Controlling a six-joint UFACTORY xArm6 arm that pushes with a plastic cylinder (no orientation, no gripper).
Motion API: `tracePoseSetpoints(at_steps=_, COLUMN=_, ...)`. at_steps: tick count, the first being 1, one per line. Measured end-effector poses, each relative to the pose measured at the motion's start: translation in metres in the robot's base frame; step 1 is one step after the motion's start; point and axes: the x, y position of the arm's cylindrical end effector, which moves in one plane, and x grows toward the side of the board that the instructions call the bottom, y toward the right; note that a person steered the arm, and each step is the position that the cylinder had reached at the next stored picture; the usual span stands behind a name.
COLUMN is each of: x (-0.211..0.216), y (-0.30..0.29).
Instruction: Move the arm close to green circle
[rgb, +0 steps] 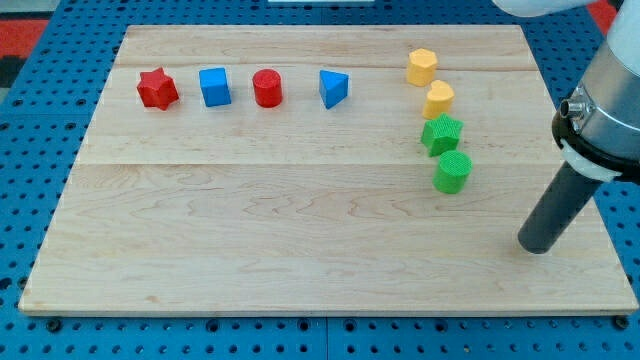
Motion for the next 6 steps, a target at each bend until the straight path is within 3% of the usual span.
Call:
tracePoseSetpoints(at_steps=3, x=-0.031, y=0.015)
tracePoseSetpoints(at_steps=4, x=-0.044, y=-0.011)
tracePoseSetpoints(at_steps=5, x=-0.073, y=0.020)
tracePoseSetpoints(at_steps=6, x=-0.078, y=-0.008)
